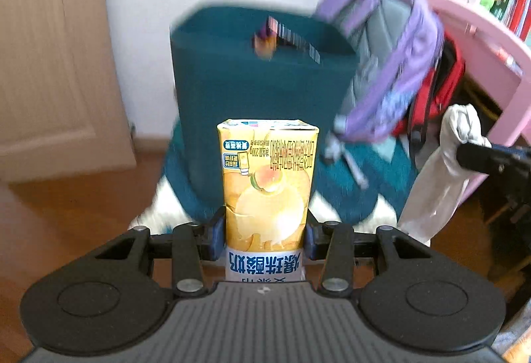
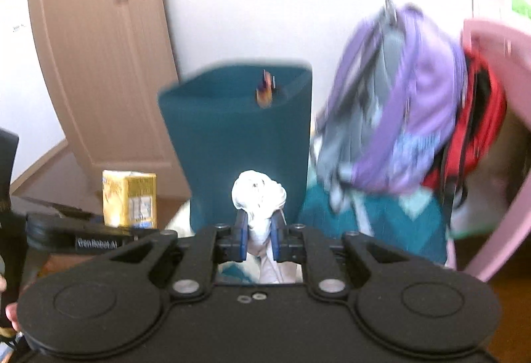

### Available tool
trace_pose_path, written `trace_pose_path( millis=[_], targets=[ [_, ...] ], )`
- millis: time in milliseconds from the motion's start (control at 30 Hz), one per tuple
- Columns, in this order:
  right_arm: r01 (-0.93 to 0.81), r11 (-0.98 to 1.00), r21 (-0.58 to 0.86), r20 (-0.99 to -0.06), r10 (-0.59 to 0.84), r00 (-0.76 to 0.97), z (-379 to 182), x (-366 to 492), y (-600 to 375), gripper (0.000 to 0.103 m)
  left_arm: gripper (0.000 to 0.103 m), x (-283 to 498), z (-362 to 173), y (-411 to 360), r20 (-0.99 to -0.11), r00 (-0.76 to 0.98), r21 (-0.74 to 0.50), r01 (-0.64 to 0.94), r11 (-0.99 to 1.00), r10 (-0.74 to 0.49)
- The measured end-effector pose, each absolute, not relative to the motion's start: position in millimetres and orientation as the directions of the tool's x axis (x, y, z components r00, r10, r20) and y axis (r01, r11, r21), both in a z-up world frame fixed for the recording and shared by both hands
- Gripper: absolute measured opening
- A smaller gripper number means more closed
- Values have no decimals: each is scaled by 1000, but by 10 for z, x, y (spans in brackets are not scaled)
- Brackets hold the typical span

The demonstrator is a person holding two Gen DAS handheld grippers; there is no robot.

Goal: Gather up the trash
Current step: 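Lift the milk carton and white cloth up to the wastebasket with both tools, then open the left tool over the wastebasket while the right tool releases the cloth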

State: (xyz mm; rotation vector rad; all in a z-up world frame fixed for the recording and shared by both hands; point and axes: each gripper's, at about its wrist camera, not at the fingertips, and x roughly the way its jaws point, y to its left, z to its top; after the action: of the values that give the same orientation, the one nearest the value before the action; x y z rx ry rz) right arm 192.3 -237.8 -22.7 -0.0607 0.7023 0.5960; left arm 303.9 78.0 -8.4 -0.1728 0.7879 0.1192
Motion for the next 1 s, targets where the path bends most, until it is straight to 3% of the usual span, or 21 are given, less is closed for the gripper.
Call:
trace_pose_path(
  millis=[300,500,667,1000],
  targets=[
    [-555,826,100,-502,523,688,506,2448,-1968,13,43,3561,1037,931,-571,817,-72,-143,987,77],
    [-565,818,109,-466,544,698,641,2826,-1688,13,43,4036,1412,1079,-532,841,-64,-160,985,102],
    [-567,817,103,-496,536,683,468,3173,-1454,13,43,4461,1282,1179,-575,812,-58,-164,985,102],
    [-584,804,109,-635,509,582,-263,3607,-1217,13,44,5189,533,1270,-707,700,-34,-176,984,101]
  ],
)
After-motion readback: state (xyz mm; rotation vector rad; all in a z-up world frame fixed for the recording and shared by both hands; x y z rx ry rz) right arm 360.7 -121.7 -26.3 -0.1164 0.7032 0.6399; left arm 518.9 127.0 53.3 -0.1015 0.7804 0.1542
